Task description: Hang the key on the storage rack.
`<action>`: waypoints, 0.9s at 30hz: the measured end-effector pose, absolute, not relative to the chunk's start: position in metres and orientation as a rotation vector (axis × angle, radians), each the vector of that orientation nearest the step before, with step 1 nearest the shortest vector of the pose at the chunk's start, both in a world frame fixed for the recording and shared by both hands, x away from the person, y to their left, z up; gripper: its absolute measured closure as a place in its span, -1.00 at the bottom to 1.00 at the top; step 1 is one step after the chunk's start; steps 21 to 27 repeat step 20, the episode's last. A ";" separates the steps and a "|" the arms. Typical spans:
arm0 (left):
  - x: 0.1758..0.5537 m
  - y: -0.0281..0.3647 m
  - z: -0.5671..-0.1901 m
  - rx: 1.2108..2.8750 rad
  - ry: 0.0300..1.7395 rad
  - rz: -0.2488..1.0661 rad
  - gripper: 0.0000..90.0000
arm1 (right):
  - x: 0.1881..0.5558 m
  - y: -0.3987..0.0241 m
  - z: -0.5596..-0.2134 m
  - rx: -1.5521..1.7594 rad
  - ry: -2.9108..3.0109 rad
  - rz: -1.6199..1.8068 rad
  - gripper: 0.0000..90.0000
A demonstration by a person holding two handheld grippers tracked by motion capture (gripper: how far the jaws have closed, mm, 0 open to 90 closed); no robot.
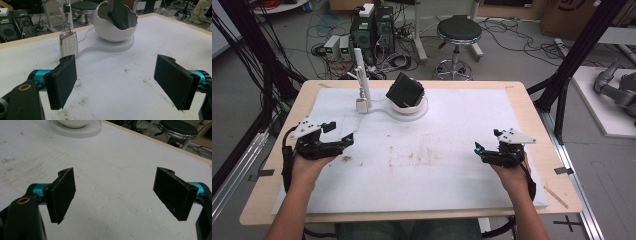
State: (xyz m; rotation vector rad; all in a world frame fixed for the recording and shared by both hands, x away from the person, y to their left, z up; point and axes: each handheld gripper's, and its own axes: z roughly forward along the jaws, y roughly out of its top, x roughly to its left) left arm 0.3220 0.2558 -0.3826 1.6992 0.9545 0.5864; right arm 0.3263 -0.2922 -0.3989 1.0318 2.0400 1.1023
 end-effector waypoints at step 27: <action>0.324 0.256 -0.391 1.722 0.963 0.550 -0.59 | 0.326 -0.291 -0.400 1.042 2.044 1.101 -0.59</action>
